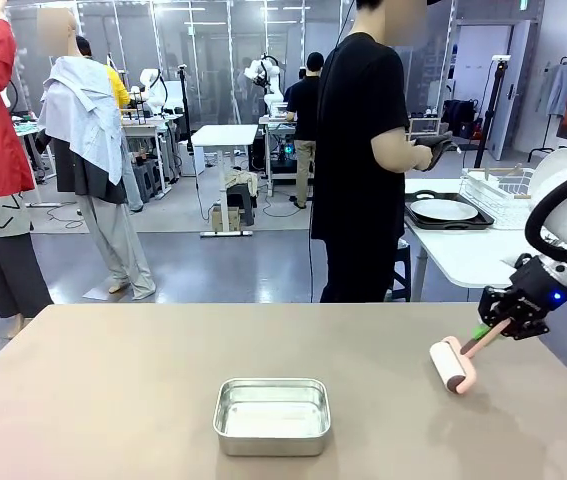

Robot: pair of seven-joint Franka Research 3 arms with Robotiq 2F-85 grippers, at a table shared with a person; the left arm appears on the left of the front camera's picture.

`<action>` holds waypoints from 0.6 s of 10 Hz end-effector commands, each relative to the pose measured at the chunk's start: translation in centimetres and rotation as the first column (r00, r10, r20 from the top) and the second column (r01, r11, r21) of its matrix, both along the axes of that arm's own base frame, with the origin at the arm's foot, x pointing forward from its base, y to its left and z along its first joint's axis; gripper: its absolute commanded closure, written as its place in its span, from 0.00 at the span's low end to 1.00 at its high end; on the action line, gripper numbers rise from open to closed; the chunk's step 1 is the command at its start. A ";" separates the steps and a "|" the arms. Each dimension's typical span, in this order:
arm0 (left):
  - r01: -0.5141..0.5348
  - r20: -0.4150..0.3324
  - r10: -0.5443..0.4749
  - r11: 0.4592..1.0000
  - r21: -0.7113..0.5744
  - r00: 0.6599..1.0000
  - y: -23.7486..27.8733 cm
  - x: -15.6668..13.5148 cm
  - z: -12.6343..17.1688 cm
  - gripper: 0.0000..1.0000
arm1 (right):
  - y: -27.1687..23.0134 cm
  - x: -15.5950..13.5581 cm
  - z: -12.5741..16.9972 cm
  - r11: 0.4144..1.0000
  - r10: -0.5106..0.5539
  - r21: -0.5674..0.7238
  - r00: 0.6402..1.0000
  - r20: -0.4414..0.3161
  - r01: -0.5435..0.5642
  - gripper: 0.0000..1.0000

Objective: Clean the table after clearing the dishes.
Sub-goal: When the right (or left) Handle tray is removed, use the right hand (or left hand) to clean the right (or left) side of the table with the Lint Roller.

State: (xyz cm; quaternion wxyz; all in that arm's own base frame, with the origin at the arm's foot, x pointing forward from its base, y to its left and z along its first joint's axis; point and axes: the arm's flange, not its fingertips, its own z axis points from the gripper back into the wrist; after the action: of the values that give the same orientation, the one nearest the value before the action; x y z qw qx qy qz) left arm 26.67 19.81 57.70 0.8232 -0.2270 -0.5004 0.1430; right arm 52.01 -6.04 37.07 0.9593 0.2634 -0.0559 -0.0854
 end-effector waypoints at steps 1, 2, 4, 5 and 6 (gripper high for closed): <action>-0.010 0.006 0.010 1.000 -0.006 1.000 -0.1 0.0 0.0 0.00 | -1.4 -1.1 -3.6 0.964 -0.060 -0.259 0.998 0.026 0.065 0.80; -0.010 0.006 0.010 1.000 -0.006 1.000 -0.1 0.0 0.0 0.00 | -1.7 -1.4 -3.6 0.960 -0.054 -0.272 0.997 0.053 0.066 0.80; -0.010 0.006 0.010 1.000 -0.006 1.000 -0.1 0.0 0.0 0.00 | -1.6 -1.6 -3.2 0.928 -0.050 -0.367 0.996 0.071 0.073 0.80; -0.010 0.006 0.010 1.000 -0.006 1.000 -0.1 0.0 0.0 0.00 | -1.2 -1.6 -3.2 0.899 -0.044 -0.433 0.997 0.058 0.065 0.80; -0.010 0.006 0.010 1.000 -0.006 1.000 -0.1 0.0 0.0 0.00 | -0.8 -1.6 -3.0 0.859 -0.039 -0.508 0.998 0.049 0.059 0.80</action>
State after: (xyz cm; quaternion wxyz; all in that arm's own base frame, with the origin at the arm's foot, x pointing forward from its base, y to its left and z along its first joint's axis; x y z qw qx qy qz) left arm 26.67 19.81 57.70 0.8232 -0.2269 -0.5004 0.1429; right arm 50.63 -6.52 39.47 0.9827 0.1328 -0.1112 -0.0657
